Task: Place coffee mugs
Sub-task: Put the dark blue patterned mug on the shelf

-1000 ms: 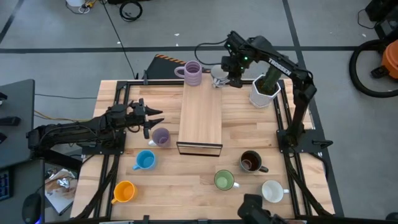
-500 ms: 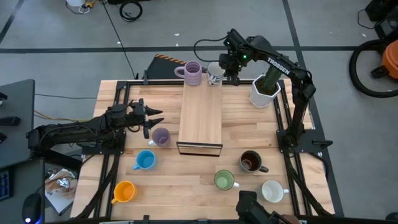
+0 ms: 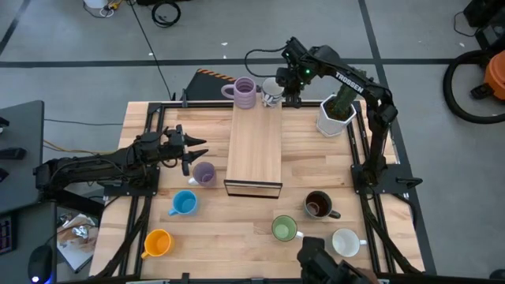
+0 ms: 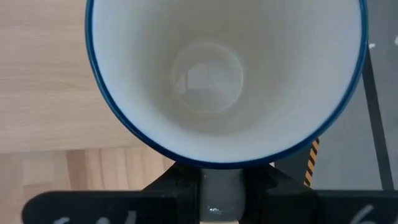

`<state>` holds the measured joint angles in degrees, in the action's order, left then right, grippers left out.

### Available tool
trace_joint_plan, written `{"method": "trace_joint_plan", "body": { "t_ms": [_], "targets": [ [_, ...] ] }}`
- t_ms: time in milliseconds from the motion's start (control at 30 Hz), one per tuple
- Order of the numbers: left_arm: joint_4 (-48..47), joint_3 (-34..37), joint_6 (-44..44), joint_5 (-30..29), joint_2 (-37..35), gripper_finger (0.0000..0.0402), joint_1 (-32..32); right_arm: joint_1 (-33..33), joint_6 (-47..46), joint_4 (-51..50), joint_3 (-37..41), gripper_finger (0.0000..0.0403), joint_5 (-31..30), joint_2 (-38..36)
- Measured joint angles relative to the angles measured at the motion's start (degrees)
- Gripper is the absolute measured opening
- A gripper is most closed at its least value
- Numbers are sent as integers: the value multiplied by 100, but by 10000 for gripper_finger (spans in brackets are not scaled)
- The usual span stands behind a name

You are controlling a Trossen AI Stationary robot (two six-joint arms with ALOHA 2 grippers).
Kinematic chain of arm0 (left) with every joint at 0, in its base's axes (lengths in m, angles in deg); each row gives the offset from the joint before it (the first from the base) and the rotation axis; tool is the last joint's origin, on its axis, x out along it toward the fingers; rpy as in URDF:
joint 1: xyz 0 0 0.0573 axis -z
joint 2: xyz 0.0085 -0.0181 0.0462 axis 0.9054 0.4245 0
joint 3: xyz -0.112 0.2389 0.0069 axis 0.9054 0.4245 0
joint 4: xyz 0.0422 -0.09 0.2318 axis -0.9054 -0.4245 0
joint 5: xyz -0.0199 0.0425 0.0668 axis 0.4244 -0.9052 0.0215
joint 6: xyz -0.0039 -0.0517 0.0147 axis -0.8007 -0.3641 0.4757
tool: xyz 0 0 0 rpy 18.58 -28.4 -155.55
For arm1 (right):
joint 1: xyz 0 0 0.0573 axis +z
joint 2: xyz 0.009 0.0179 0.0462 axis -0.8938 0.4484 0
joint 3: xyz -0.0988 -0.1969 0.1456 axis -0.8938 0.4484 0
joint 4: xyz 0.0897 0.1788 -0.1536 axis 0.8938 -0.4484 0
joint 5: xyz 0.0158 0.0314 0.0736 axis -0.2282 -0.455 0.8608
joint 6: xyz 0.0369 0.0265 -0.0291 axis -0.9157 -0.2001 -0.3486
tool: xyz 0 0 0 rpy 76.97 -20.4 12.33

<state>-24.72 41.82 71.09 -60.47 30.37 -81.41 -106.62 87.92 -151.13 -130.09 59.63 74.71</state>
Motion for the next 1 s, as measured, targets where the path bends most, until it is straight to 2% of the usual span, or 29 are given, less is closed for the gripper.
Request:
{"method": "trace_joint_plan", "body": {
  "t_ms": [233,633,1000],
  "targets": [
    [0,0,0,-2,2,172,0,-16,20,-14,0,69,-75,38],
    [-2,0,-15,0,0,172,0,-5,35,3,0,99,-187,38],
    [-2,0,2,0,2,172,1,16,-17,21,0,145,-320,38]
  ]
}}
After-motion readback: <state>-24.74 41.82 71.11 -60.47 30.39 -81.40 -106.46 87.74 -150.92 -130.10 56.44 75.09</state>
